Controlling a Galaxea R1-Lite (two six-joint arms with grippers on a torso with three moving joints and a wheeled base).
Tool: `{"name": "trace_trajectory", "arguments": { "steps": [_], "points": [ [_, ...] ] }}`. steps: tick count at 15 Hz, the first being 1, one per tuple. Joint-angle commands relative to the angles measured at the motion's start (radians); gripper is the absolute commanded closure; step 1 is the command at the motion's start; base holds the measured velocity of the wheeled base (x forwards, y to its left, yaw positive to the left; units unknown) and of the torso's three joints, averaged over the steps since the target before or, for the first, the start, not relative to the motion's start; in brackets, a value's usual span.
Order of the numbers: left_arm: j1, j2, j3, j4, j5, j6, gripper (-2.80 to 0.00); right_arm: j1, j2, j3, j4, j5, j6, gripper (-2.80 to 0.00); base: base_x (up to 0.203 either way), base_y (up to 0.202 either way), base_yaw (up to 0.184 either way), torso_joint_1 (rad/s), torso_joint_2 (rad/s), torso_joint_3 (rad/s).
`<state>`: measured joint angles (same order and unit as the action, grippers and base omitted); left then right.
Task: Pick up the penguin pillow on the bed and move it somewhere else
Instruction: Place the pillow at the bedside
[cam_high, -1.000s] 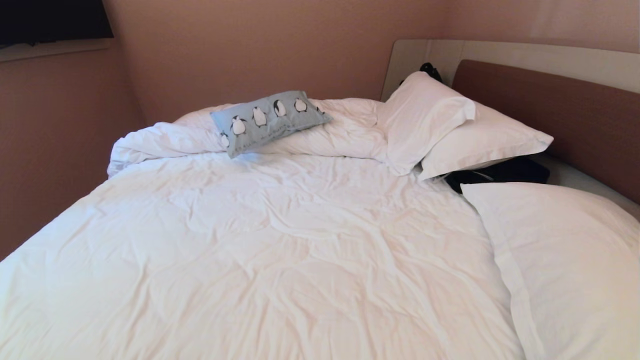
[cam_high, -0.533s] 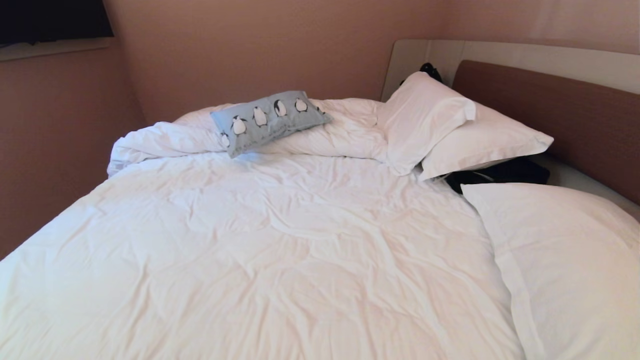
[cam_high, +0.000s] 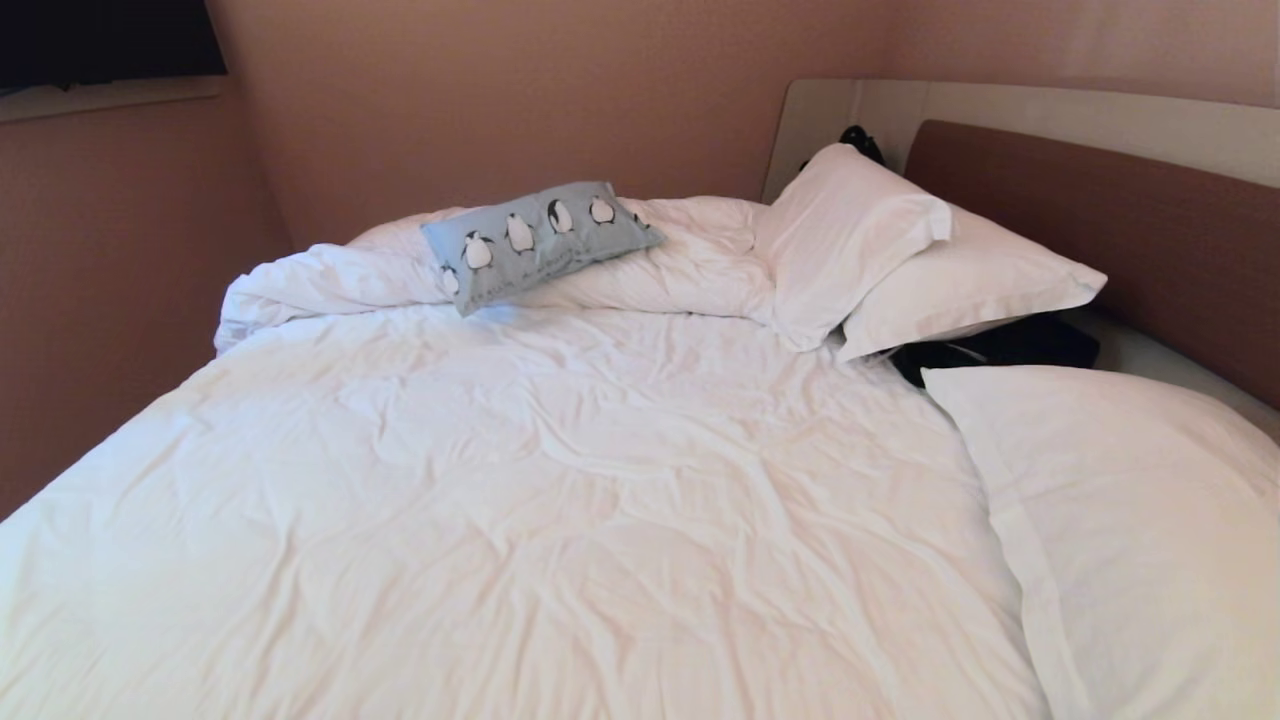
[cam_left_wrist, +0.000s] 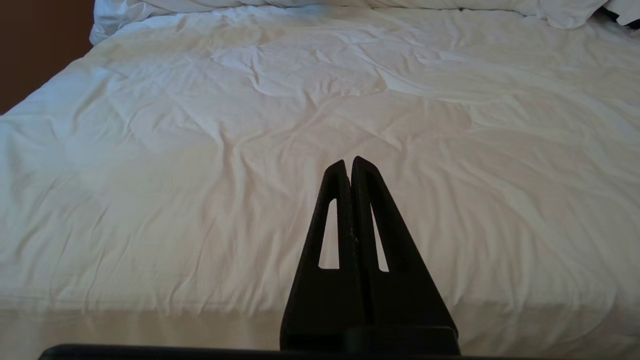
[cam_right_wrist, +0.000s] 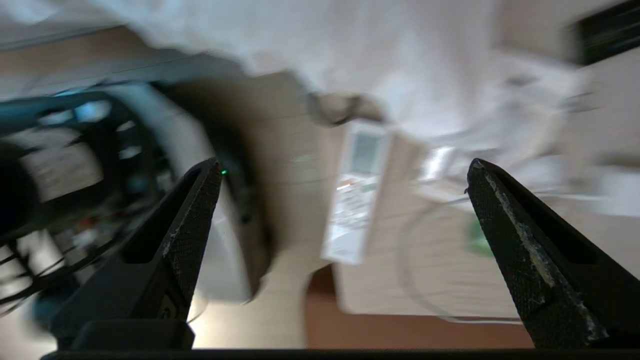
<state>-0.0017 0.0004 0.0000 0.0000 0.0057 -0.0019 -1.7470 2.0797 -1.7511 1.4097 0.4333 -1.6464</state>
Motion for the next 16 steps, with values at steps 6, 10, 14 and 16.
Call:
{"name": "trace_trajectory", "arguments": {
  "steps": [6,10,14,16],
  "points": [
    [0.000,0.000,0.000,0.000,0.000,0.000,0.00,0.041,0.173,0.000,0.070,-0.114,-0.103,-2.80,0.000,0.000,0.000,0.000,0.00,0.000],
    [0.000,0.000,0.001,0.000,0.000,0.000,0.00,0.089,0.188,-0.003,-0.043,-0.062,-0.115,-2.80,0.000,0.000,0.000,0.000,0.00,0.000],
    [0.000,0.000,0.000,0.000,0.000,0.000,0.00,0.139,0.207,-0.004,-0.195,-0.042,-0.116,-2.80,0.000,0.000,0.000,0.000,0.00,0.000],
    [0.000,0.000,0.001,0.000,0.000,-0.001,0.00,0.173,0.221,-0.004,-0.208,-0.045,-0.123,-2.80,0.000,0.000,0.000,0.000,0.00,0.000]
  ]
}}
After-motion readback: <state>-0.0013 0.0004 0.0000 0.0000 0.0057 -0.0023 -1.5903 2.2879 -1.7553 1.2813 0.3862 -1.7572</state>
